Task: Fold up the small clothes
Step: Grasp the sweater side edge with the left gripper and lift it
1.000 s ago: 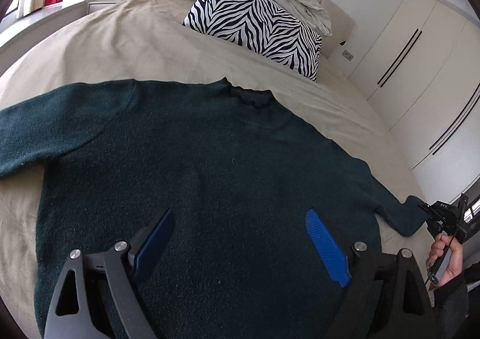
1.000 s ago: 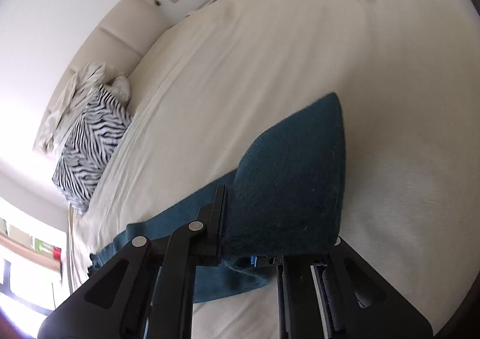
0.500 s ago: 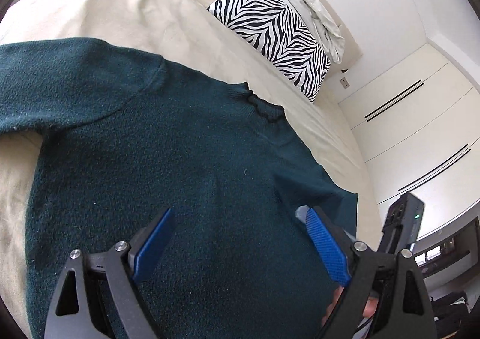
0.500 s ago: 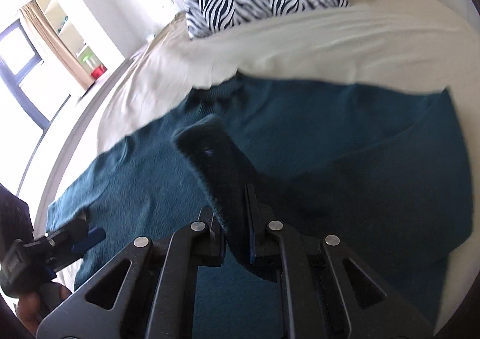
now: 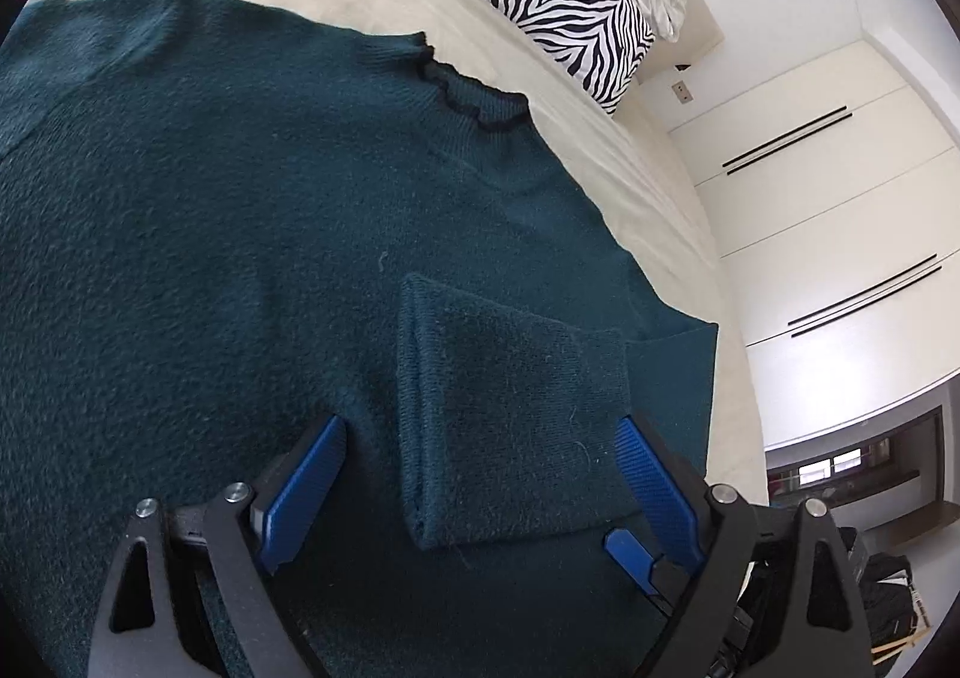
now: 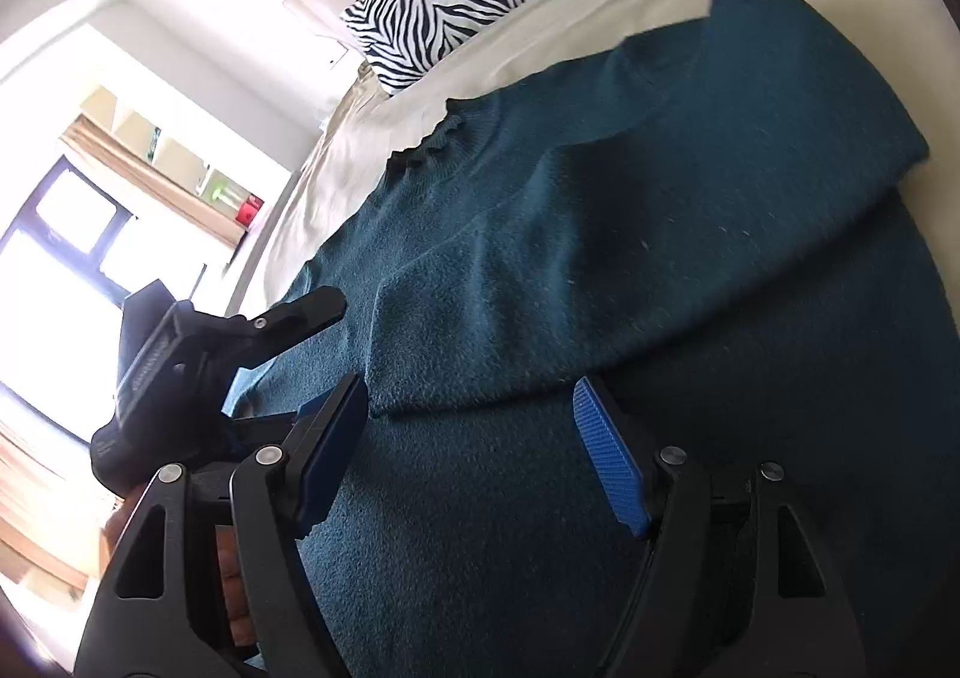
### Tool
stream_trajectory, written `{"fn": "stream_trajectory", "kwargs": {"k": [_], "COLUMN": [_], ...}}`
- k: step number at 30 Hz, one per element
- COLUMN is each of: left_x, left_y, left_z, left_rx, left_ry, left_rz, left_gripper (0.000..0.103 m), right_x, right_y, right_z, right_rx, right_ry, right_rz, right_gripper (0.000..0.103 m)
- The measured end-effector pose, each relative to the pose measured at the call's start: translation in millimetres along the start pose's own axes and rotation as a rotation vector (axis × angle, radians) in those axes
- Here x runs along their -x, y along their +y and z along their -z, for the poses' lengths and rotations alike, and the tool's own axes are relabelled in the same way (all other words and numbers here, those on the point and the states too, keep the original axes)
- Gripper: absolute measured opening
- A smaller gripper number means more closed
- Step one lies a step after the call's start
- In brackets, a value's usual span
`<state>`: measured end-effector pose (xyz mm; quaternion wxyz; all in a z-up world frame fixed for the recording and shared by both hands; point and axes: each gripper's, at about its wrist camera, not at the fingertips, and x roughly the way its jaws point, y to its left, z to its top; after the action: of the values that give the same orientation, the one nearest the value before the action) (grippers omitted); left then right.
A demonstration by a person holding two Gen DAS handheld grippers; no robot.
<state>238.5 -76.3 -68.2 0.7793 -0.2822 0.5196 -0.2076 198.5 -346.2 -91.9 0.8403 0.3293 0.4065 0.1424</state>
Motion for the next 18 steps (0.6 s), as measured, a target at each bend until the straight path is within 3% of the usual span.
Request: {"fn": "stream_trajectory", "kwargs": {"k": [4,5,7,9,14,18], "left_x": [-11,-13,-13,-5,36,58], "left_y": [-17,-18,-23,-23,-22,-9], "left_z": [-4,-4,-5,-10,-29,-44], "left_rx": [-0.064,-0.082,-0.111,-0.126,-0.159,-0.143], "left_ry": [0.035,0.036,0.048,0.022,-0.136,-0.209], "left_rz": [-0.116,-0.146,-0.142,-0.129,-0.094,-0.109], "left_gripper": [0.047,0.042,0.010,0.010,0.009,0.009], "right_x": [34,41,50,58,70,73], "right_y": [-31,-37,-49,-58,-83,-99], "right_z": [10,10,8,6,8,4], "right_rx": [-0.128,-0.156,-0.214,-0.255,-0.343,-0.456], "right_ry": [-0.050,-0.069,-0.096,-0.110,-0.122,-0.135], "right_rz": [-0.094,-0.119,-0.161,-0.186,-0.206,-0.264], "right_gripper": [0.070,0.070,0.070,0.070,0.070,0.070]}}
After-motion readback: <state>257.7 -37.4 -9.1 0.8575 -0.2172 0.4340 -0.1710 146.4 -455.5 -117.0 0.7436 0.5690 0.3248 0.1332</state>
